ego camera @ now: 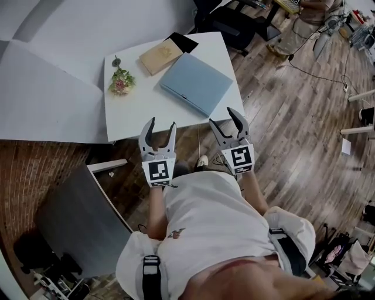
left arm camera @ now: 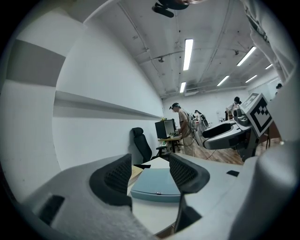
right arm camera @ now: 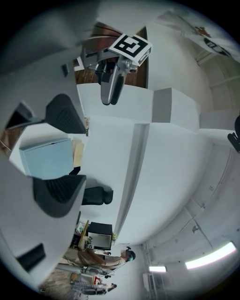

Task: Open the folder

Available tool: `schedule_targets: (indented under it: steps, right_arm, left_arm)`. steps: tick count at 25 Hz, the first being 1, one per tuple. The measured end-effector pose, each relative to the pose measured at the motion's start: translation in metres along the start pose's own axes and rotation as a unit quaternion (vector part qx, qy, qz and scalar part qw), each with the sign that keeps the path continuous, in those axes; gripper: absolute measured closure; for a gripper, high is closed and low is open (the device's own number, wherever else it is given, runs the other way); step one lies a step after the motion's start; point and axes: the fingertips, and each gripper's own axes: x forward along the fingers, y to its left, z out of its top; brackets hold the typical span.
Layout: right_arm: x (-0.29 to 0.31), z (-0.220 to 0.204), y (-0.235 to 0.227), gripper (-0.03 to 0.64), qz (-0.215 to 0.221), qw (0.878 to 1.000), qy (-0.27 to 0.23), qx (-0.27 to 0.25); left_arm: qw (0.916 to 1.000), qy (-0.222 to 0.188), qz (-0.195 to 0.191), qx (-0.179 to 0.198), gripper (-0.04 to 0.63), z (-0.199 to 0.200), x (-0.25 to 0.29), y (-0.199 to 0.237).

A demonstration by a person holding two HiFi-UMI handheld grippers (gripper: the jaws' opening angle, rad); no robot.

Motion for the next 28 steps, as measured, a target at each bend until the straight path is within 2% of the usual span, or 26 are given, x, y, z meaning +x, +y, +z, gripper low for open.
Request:
schedule_targets:
  steps: [16,28]
  right_arm:
    - [0.03,-0.006,-0.031,0.351,-0.002,1.0,0.006,0.0]
    - [0.091,-0.001,-0.064,0.351,-0.027,0.999,0.019,-0.004]
  left_arm:
    - [0.9999,-0.012,-0.005,-0.005,0.327,0.003,0.045,0.002]
    - [0.9991,-0.025,-0.032,-0.015,0.324,0.003,0.118,0.032]
